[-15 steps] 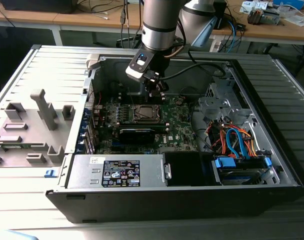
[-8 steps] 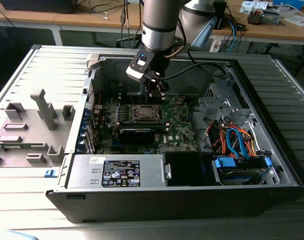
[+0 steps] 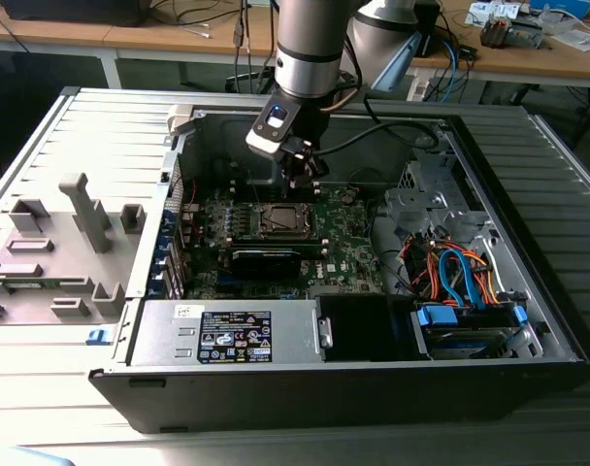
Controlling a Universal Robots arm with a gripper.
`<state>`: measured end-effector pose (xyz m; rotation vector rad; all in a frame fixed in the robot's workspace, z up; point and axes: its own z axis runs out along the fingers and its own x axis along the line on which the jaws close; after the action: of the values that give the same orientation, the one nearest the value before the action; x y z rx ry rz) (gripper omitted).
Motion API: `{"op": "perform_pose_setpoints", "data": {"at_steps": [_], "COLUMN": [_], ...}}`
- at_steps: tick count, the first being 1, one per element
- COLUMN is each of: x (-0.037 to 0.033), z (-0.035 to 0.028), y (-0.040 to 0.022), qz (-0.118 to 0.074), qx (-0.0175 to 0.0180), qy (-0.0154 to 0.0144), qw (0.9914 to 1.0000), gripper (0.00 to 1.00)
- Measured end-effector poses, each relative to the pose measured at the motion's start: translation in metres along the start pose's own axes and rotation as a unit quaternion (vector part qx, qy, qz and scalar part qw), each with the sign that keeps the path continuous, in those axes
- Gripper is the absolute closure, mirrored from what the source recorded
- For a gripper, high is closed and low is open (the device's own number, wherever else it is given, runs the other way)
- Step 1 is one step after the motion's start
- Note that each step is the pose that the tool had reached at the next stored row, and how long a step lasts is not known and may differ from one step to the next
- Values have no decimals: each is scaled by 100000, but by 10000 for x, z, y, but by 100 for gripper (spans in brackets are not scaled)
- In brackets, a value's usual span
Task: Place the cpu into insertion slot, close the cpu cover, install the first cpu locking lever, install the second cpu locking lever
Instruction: 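Install the first cpu locking lever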
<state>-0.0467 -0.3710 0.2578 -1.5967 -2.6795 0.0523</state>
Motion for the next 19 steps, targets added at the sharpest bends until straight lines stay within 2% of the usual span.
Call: {"op": "perform_pose_setpoints", "data": {"at_steps": [19], "x": [0], "z": [0], "y": [0], "qz": [-2272], "qx": [3], "qy": [-90], "qw": [99974], "gripper": [89]}}
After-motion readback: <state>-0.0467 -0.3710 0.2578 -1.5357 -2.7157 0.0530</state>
